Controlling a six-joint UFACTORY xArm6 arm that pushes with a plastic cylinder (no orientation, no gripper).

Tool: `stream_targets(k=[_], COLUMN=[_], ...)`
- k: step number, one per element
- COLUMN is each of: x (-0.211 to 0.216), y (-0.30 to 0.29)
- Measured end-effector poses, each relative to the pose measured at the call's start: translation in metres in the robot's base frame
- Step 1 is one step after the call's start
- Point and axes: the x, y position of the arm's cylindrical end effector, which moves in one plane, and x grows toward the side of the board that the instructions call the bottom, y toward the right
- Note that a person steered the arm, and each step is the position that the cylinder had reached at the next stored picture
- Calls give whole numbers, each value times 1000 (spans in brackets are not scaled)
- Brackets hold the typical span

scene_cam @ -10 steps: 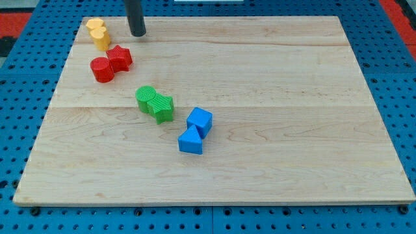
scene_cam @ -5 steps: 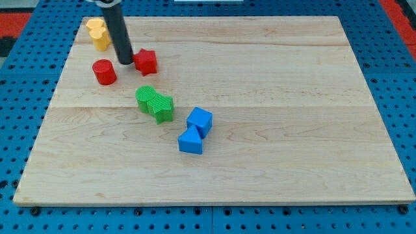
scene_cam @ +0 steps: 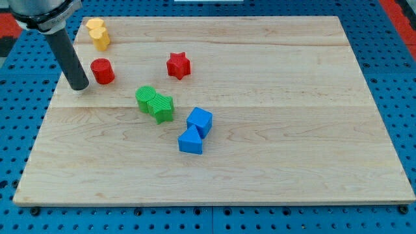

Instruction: Move the red blocks on top right to the green blocks

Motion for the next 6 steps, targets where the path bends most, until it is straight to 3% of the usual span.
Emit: stream_targets(k=[2,5,6], x=[0,-10,-33], y=[-40,-55,2])
